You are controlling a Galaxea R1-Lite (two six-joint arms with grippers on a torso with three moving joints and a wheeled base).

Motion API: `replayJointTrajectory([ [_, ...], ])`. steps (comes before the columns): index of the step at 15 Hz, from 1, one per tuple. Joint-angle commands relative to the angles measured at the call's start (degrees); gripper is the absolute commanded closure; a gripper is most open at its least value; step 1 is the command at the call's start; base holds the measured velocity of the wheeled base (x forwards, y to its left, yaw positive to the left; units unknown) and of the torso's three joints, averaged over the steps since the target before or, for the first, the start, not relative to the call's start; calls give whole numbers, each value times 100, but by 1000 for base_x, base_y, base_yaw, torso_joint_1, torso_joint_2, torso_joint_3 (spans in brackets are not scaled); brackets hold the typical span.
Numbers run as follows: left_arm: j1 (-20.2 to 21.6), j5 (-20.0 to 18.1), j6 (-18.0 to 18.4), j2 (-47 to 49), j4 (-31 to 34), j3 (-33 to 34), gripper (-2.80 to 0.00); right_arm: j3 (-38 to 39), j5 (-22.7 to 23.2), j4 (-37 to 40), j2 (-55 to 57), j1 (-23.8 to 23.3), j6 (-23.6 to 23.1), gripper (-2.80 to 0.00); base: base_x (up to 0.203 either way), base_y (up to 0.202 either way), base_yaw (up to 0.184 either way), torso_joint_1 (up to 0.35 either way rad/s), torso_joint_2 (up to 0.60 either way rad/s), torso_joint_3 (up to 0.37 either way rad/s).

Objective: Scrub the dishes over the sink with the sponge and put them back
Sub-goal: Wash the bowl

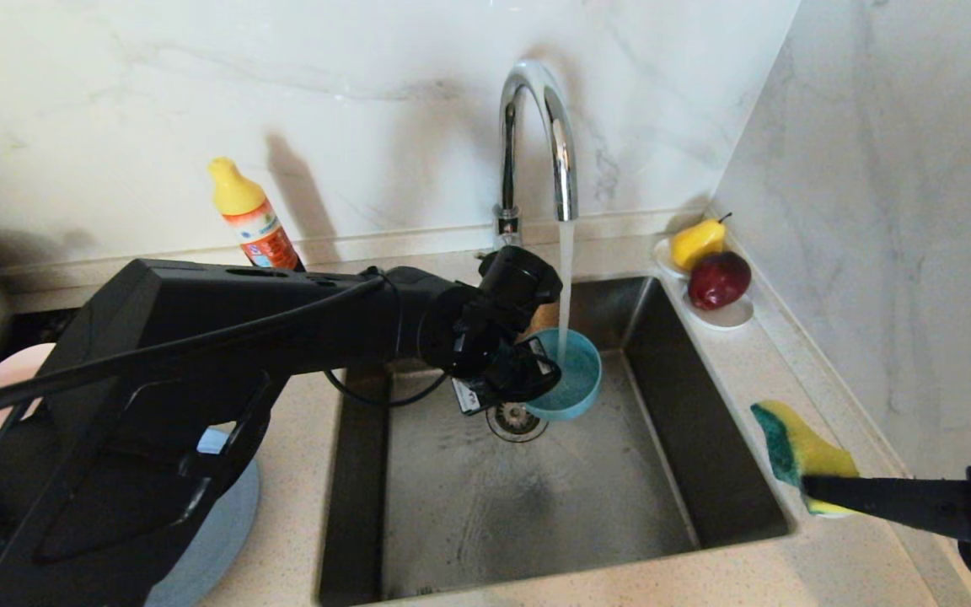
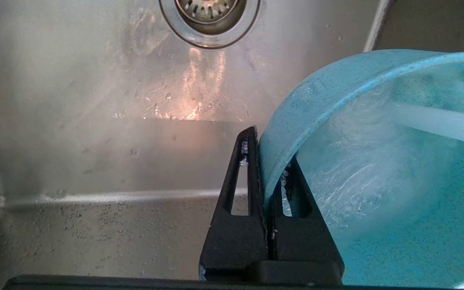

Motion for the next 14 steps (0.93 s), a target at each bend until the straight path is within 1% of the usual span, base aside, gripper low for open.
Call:
replayJointTrajectory([
  [1, -3, 21, -32, -22, 47, 6, 0, -16, 15, 3, 6, 2, 17, 0, 0, 0, 0, 0, 0, 0],
  [4, 14, 29, -36, -195, 174, 43, 0, -16, 14, 3, -3, 2, 17, 0, 0, 0, 0, 0, 0, 0],
  [6, 114, 97, -40, -423, 463, 132, 0, -7, 6, 3, -12, 2, 17, 0, 0, 0, 0, 0, 0, 0],
  [7, 173, 271, -30, -659, 512, 235, 0, 2, 6, 3, -3, 2, 17, 0, 0, 0, 0, 0, 0, 0],
  [10, 348, 1032, 165, -1459, 491, 655, 0, 28, 14, -6, 59, 2, 17, 0, 0, 0, 0, 0, 0, 0],
  [12, 417, 1299, 264, -1965, 317, 992, 0, 37, 15, -6, 77, 2, 17, 0, 0, 0, 0, 0, 0, 0],
  [14, 489, 1474, 545, -2446, -116, 1513, 0, 28, 15, -6, 102, 2, 17, 0, 0, 0, 0, 0, 0, 0],
])
